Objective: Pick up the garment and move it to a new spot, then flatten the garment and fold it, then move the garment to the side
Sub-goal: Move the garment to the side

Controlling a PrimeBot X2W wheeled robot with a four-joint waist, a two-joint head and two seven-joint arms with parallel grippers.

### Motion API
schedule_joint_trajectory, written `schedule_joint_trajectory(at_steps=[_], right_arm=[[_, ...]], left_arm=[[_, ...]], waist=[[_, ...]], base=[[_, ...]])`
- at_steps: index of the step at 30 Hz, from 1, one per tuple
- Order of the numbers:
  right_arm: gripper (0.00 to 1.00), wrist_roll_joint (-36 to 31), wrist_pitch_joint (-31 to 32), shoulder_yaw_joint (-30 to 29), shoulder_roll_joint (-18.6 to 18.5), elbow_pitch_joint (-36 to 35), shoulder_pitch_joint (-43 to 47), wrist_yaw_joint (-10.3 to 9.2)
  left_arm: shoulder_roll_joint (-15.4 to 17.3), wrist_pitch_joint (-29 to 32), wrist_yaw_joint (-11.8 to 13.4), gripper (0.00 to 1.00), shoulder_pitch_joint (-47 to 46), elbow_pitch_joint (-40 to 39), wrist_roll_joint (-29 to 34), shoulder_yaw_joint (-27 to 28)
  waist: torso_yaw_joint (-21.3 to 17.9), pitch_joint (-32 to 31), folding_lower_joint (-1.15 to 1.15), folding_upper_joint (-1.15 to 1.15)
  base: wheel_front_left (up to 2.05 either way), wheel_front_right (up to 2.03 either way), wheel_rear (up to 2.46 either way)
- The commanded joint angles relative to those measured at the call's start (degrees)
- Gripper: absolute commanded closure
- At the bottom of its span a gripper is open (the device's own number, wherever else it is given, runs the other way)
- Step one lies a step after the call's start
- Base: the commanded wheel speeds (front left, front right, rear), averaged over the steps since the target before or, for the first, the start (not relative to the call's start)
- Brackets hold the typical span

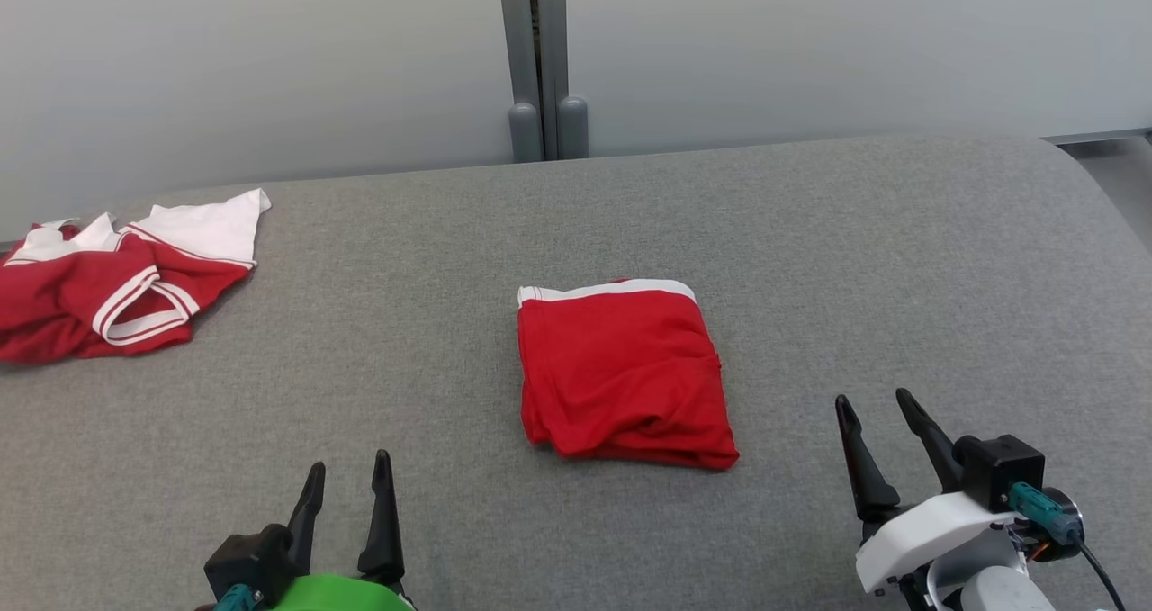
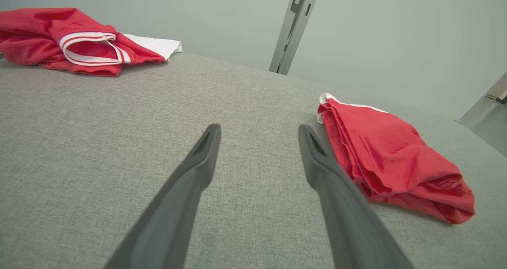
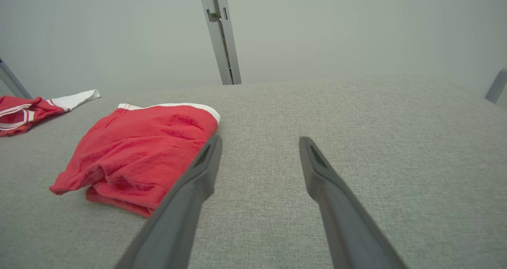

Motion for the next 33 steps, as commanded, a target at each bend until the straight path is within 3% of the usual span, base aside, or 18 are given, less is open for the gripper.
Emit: schedule_joint_trajectory(at_steps=[1, 11, 19, 28, 33], right_arm=[[0.00, -0.42, -0.25, 0.04, -0.19, 0.07, 0.32, -0.06], [0.00, -4.08, 2.71, 1.41, -0.20, 3.09, -8.25, -0.06], [0.00, -5.78, 15.45, 2.15, -0.21, 8.94, -18.92, -0.06], [0.00, 0.73, 30.69, 4.13, -2.59, 18.85, -26.35, -0.06], [0.00, 4.54, 34.59, 6.16, -4.37, 22.36, -28.87, -0.06]], left_arm=[[-0.03, 0.00, -0.20, 0.00, 0.47, 0.10, 0.53, 0.28], [-0.04, 0.00, -0.34, 0.00, -0.90, 0.40, 0.18, -0.36], [-0.02, -0.01, -0.63, 0.00, -2.55, 0.51, 0.16, -1.49], [-0.01, 0.00, -0.75, 0.00, -4.06, 0.38, -0.11, -2.37], [-0.02, 0.00, -0.82, 0.00, -4.86, 0.32, -0.49, -2.70]], waist=[[0.04, 0.01, 0.00, 0.00], [1.09, 0.80, 0.00, 0.00], [4.46, 2.32, 0.00, 0.00], [9.06, 5.66, 0.00, 0.00], [10.65, 7.37, 0.00, 0.00]], base=[[0.00, 0.00, 0.00], [0.00, 0.00, 0.00], [0.00, 0.00, 0.00], [0.00, 0.00, 0.00], [0.00, 0.00, 0.00]])
